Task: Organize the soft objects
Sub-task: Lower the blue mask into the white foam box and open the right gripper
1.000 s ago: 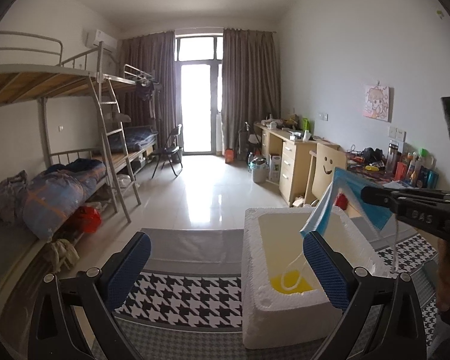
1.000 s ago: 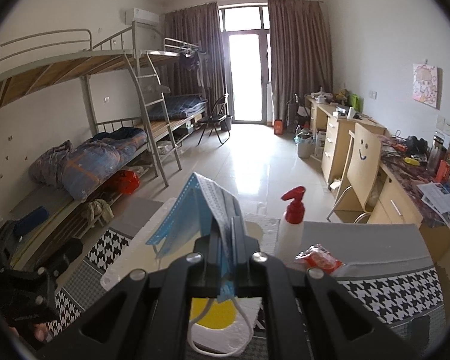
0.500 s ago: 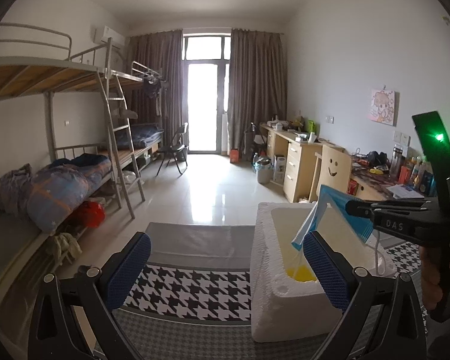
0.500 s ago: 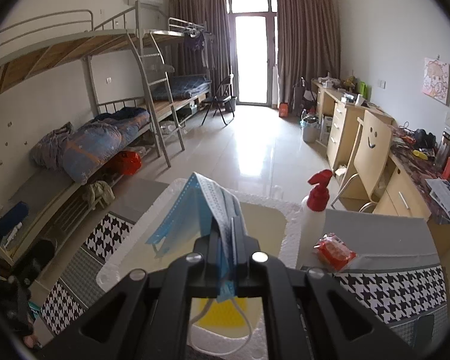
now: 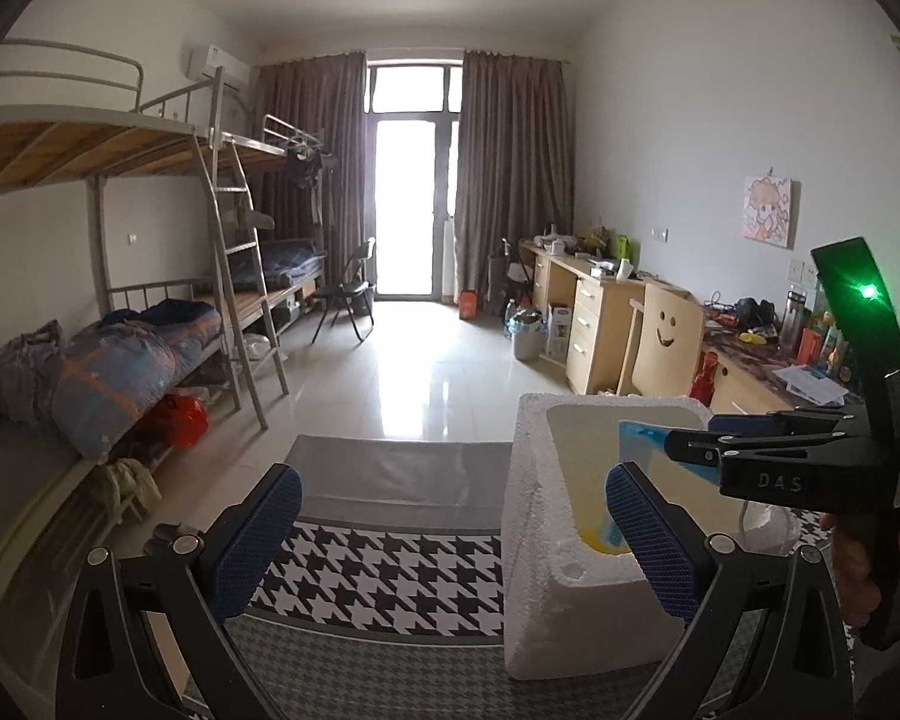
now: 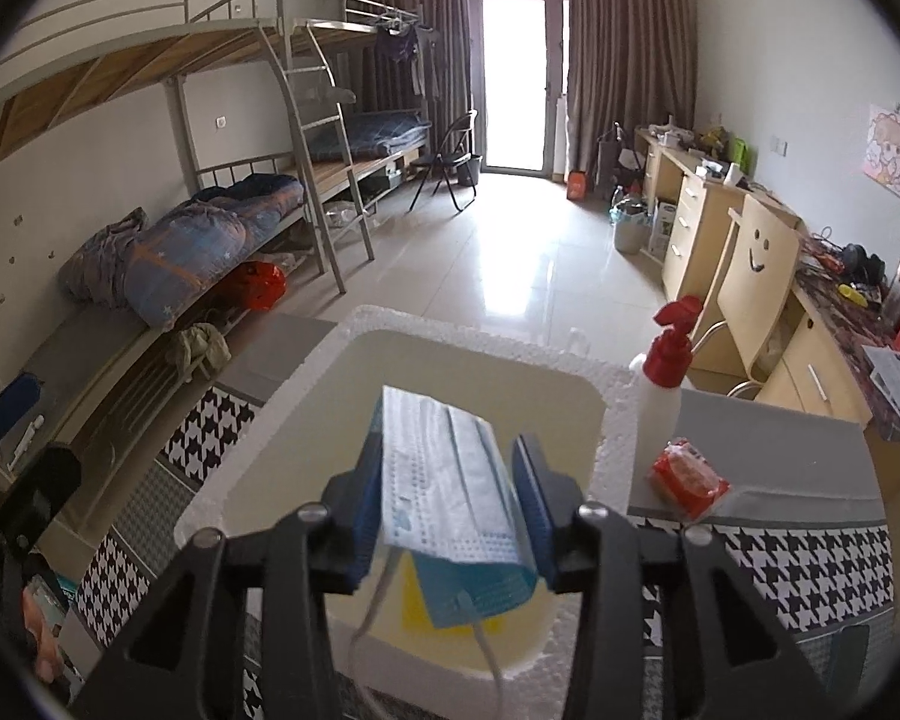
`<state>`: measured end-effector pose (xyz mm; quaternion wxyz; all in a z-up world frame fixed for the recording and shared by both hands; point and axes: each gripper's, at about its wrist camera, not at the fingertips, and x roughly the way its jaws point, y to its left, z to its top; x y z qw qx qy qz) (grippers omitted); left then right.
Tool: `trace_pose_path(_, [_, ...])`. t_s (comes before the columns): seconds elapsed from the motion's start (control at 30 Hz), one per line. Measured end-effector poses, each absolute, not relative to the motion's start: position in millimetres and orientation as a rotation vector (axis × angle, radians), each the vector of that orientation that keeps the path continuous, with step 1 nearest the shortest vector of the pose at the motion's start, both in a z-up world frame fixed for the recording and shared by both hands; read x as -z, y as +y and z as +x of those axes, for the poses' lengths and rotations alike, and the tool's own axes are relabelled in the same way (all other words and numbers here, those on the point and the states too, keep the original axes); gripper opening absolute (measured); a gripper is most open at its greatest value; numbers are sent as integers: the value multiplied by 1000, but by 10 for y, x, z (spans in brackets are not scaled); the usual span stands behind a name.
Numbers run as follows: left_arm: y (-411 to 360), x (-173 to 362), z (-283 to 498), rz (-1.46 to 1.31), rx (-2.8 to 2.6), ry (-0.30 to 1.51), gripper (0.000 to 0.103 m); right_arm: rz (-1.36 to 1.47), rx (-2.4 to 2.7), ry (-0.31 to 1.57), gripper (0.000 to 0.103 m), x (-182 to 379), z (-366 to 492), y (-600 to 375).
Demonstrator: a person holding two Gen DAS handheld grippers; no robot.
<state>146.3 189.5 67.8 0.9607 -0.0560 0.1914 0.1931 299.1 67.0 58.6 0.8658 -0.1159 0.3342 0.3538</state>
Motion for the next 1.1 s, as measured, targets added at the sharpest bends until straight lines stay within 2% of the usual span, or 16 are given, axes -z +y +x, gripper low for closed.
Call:
trace_pose_path(0.1, [1882, -664, 1466, -113, -388, 392, 102, -230, -758, 695, 58, -620, 2983, 633])
trace_pose_path(0.17, [1883, -665, 1468, -116, -390, 390, 102, -211, -770, 683, 60, -674, 2959, 590])
trace_pose_path(0.3, [1861, -665, 1465, -112, -383, 387, 102, -183, -777, 665, 69, -757, 2933, 515])
trace_pose_path(1.1, [1720, -632, 1455, -98, -347, 410, 102, -313, -748, 712, 70, -542, 2958, 433])
